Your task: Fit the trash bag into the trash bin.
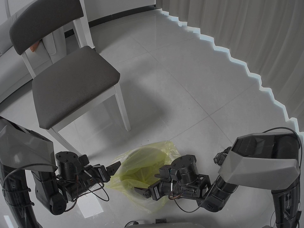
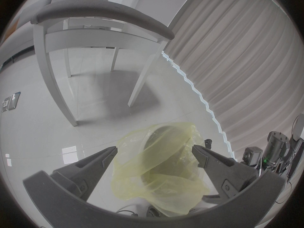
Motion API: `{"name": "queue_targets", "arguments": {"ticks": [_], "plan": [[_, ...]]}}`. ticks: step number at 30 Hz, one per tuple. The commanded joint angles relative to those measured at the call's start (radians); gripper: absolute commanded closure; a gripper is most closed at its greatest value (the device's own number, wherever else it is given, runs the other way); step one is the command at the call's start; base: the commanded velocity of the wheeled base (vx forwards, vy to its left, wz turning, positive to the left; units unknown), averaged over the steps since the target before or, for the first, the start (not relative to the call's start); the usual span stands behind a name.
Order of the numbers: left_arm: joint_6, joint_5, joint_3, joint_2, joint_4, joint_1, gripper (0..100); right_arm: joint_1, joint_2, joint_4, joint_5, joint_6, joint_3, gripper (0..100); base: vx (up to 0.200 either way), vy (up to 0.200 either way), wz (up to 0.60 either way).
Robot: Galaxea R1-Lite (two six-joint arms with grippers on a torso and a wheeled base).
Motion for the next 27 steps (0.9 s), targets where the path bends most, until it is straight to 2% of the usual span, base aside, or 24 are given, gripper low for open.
{"name": "queue_targets", "arguments": {"ticks": [1,10,20,25,27], "plan": [[-0.004,0.01,-0.02,0.016,-0.018,-0.029,0,0.029,0.086,0.008,0.013,0.011,-0.072,0,0.0,0.0,0.0],[-0.001,0.01,-0.03,0.016,-0.018,-0.019,0,0.153,0.08,0.038,0.035,0.085,-0.038,0,0.0,0.0,0.0],[-0.002,0.004,-0.038,0.045,-0.018,-0.019,0,0.216,0.024,0.037,0.062,0.108,0.076,0,0.0,0.0,0.0],[0.001,0.008,-0.059,0.085,-0.018,-0.02,0,0.209,0.017,0.029,0.056,0.108,0.082,0,0.0,0.0,0.0],[0.001,0.005,-0.076,0.117,-0.018,-0.017,0,0.15,-0.046,0.037,0.055,0.106,0.082,0,0.0,0.0,0.0]]}}
